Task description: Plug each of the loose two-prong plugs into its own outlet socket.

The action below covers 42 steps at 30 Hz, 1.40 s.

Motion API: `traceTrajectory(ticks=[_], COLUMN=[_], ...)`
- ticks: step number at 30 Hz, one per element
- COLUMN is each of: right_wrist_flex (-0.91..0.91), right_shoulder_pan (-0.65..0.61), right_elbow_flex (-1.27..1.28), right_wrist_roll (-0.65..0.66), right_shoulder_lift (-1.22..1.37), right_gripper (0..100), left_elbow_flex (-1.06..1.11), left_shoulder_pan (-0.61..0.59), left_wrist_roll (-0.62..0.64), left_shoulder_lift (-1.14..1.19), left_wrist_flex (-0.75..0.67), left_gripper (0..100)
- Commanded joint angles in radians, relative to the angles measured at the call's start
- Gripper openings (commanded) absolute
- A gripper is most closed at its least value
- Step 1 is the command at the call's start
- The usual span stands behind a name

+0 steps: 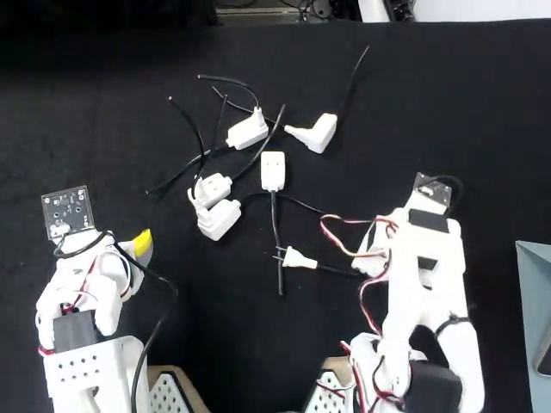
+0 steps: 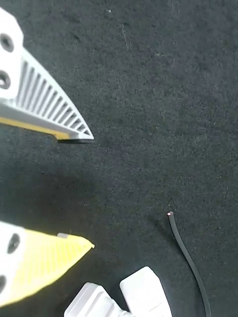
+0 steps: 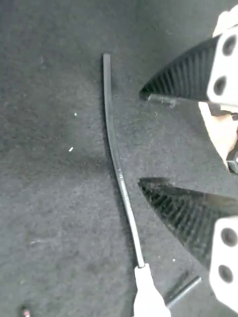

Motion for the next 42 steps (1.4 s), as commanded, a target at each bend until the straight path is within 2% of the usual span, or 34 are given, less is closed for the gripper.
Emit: traceTrajectory(ticks=[1, 12, 21, 29, 38, 42], right_wrist_flex=[0.009, -0.206, -0.302, -0.322, -0.583, -0.514], right_shoulder_pan=[0.012, 0.015, 0.121, 0.124, 0.123, 0.103], right_elbow_flex=[-0.012, 0.13, 0.07, -0.041, -0.056, -0.07], right_wrist_roll=[0.011, 0.052, 0.057, 0.06, 0.06, 0.06], right_shoulder_lift=[-0.042, 0.076, 0.128, 0.13, 0.131, 0.116], right_gripper=[24.5, 24.4, 24.3, 24.3, 24.3, 24.3], left_elbow_flex=[-0.005, -0.005, -0.005, -0.005, -0.005, -0.005], left_shoulder_pan=[-0.008, -0.008, -0.01, -0.01, -0.01, -0.01], left_wrist_roll=[-0.006, -0.006, -0.006, -0.006, -0.006, -0.006], left_shoulder_lift=[-0.006, -0.006, -0.006, -0.006, -0.006, -0.006], left_wrist_flex=[-0.005, -0.005, -0.003, -0.003, -0.002, -0.002], left_gripper=[30, 30, 30, 30, 30, 30])
